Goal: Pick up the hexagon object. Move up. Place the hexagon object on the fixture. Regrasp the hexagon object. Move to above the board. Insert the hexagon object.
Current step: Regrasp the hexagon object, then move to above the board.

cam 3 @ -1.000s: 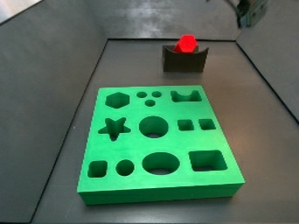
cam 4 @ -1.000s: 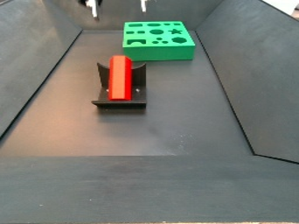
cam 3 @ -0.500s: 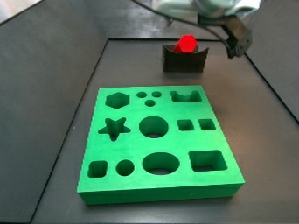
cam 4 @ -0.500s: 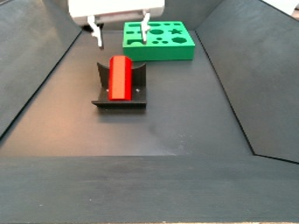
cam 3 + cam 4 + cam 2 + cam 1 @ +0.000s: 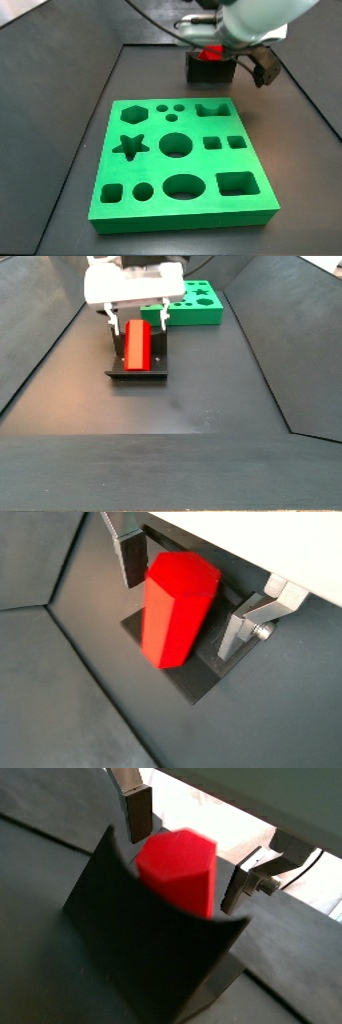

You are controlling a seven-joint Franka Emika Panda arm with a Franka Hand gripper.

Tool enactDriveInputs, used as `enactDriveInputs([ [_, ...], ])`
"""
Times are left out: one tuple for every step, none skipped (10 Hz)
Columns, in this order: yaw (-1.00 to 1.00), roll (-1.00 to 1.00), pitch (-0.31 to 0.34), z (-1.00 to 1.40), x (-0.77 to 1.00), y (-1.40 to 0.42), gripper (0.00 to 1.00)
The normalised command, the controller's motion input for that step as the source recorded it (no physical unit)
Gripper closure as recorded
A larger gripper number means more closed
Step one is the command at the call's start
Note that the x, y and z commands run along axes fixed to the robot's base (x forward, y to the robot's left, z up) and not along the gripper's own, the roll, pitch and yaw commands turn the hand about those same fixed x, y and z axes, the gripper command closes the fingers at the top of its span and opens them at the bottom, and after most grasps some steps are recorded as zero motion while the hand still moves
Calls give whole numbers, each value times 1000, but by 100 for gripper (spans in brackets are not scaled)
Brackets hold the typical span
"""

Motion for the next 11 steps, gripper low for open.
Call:
enactDriveInputs([
  [-37, 77, -44, -402, 80, 4, 0],
  [-35, 72, -30, -264, 74, 5, 0],
  [-31, 62, -6, -172, 18, -12, 0],
  [-32, 61, -7, -169, 15, -13, 0],
  [-32, 61, -7, -169, 15, -13, 0],
  [-31, 60, -7, -169, 15, -13, 0],
  [-29, 60, -6, -169, 15, -13, 0],
  [0, 0, 0, 0, 0, 0, 100],
  [195, -93, 548, 1000, 63, -26, 100],
  [194, -94, 548, 1000, 63, -26, 100],
  [307, -95, 451, 1000, 67, -28, 100],
])
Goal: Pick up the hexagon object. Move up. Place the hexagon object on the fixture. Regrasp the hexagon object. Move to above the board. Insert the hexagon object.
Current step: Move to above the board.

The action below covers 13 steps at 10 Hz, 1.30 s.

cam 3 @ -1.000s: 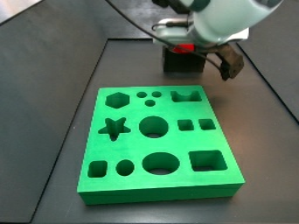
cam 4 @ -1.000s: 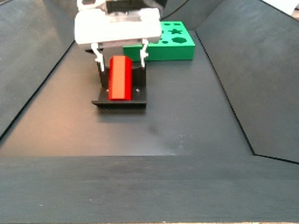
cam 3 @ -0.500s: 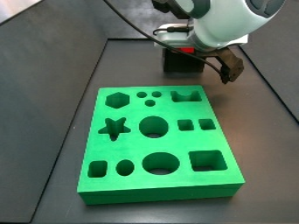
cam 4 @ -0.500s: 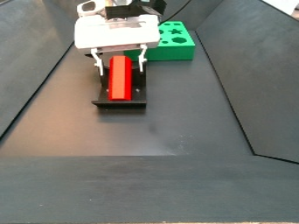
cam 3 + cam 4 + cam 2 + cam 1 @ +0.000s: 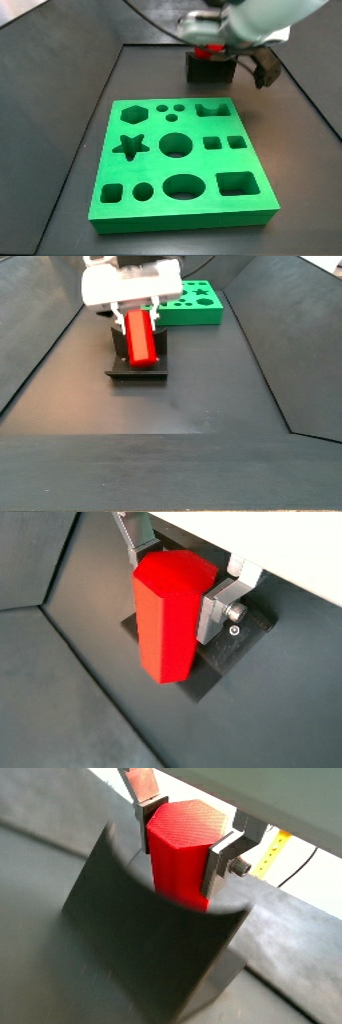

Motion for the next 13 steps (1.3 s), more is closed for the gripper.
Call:
enactDriveInputs([
  [376, -76, 349, 1000, 68, -29, 100],
  [409, -54, 241, 1000, 68, -30, 100],
  [403, -31, 112, 1000, 69, -30, 100],
  [370, -21, 25, 1000, 69, -30, 100],
  [297, -6, -59, 1000, 68, -30, 100],
  [236, 1, -96, 1000, 67, -30, 100],
  [176, 10, -121, 1000, 62, -29, 100],
  [123, 12, -125, 1000, 58, -30, 100],
  [92, 9, -119, 1000, 56, -30, 100],
  [17, 4, -82, 1000, 51, -30, 100],
  [-25, -3, -56, 1000, 49, -27, 100],
  [-59, -7, -13, 1000, 42, -24, 100],
  [-67, -9, 19, 1000, 36, -25, 100],
])
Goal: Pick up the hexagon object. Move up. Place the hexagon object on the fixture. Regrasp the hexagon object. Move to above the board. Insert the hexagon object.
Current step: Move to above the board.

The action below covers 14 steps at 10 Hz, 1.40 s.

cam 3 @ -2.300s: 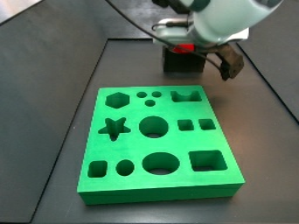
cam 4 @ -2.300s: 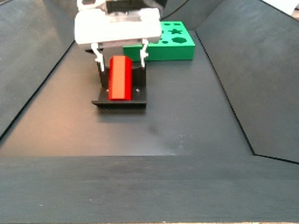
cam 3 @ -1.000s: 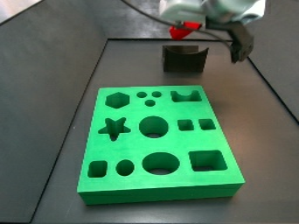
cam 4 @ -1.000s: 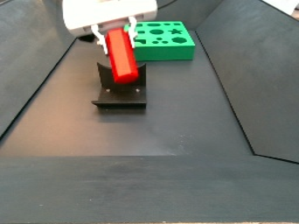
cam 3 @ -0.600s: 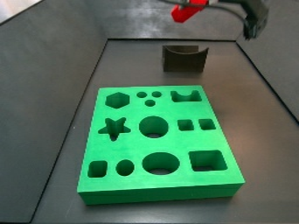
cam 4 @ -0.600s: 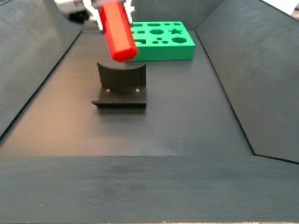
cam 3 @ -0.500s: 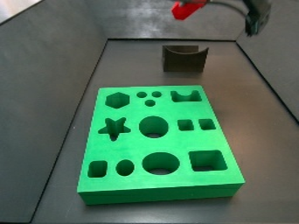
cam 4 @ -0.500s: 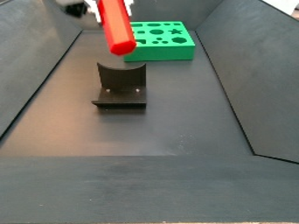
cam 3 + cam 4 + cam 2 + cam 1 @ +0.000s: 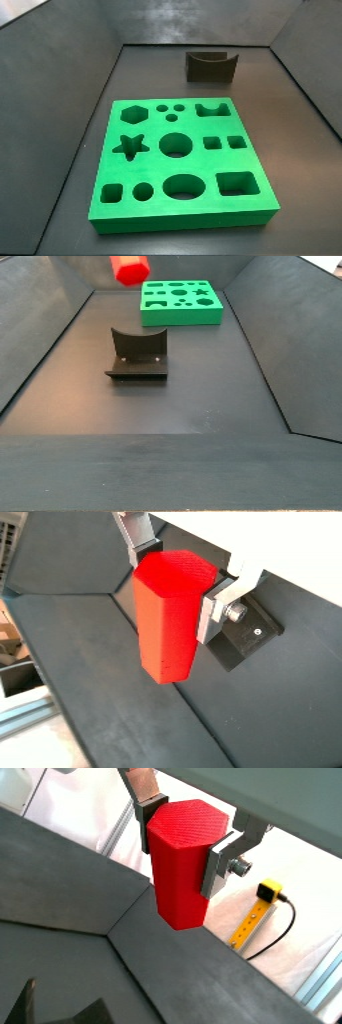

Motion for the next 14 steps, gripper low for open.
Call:
enactDriveInputs([
  [-61, -14, 50, 1000, 34, -24, 100],
  [-47, -20, 92, 780, 26, -18, 100],
  [-34, -23, 112, 666, 22, -19, 100],
  [4, -36, 155, 385, 26, -19, 100],
  [22, -43, 166, 271, 33, -18, 100],
  [-157, -1000, -191, 53, -575, -1000, 100],
  [-151, -1000, -190, 44, -576, -1000, 100],
  [-157, -1000, -225, 57, -630, -1000, 100],
  [-159, -1000, -234, 46, -649, -1000, 100],
  [-172, -1000, -250, 58, -676, -1000, 100],
  [-189, -1000, -251, 53, -702, -1000, 100],
  [-201, -1000, -252, 52, -729, -1000, 100],
  [-212, -1000, -251, 58, -771, -1000, 100],
  [-219, -1000, -253, 50, -751, -910, 100],
])
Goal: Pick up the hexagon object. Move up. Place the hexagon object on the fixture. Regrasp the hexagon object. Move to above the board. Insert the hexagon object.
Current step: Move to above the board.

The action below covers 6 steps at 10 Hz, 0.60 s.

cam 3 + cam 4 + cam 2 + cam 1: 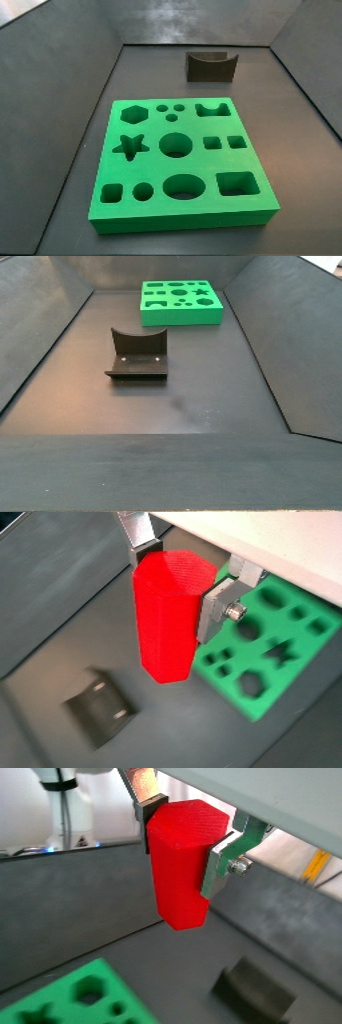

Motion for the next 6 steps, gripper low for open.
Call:
enactDriveInputs([
  [-224, -1000, -250, 29, -552, -609, 100],
  [-222, -1000, -243, 17, -307, -264, 100],
  [-189, -894, -202, 3, -180, -96, 100],
  [-134, -676, -142, 3, -118, -43, 100],
  [-47, -344, -73, 3, -73, -19, 100],
  [-35, -247, -57, 0, -57, -5, 100],
])
